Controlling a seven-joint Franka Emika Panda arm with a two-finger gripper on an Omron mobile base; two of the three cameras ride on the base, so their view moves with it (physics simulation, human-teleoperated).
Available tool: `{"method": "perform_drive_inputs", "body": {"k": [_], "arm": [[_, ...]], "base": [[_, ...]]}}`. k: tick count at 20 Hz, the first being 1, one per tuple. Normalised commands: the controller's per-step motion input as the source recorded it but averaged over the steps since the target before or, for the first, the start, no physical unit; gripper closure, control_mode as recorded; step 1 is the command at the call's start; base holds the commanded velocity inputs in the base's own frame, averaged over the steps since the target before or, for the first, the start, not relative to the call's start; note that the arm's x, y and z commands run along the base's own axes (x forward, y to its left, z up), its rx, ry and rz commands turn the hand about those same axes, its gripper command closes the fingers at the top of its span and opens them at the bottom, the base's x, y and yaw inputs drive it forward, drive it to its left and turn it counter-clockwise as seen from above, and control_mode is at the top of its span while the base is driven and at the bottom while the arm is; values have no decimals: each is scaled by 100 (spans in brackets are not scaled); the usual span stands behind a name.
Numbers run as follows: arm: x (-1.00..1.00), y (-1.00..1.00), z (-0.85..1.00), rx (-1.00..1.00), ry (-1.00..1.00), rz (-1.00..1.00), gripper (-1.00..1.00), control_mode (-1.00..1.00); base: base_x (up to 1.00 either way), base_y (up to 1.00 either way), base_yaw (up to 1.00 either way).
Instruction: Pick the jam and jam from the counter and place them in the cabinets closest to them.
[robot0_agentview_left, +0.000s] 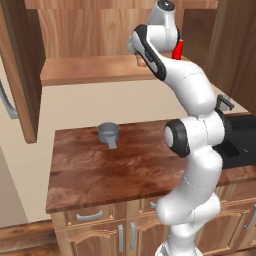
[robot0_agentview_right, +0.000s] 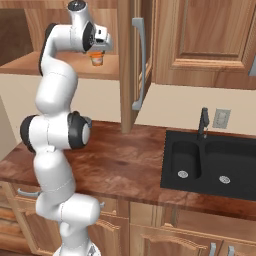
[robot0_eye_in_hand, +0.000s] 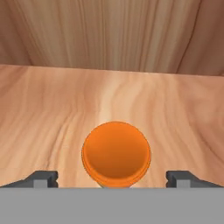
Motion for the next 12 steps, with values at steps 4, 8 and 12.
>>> {"method": "perform_drive_inputs", "body": {"k": [4, 8, 12], "arm": [[-98, -7, 0, -1, 0, 0, -100, -100], [-100, -19, -1, 0, 0, 0, -100, -100], [-100, -28, -6, 0, 0, 0, -100, -100]], "base": [[0, 0, 0], [0, 0, 0], [0, 0, 0]]}}
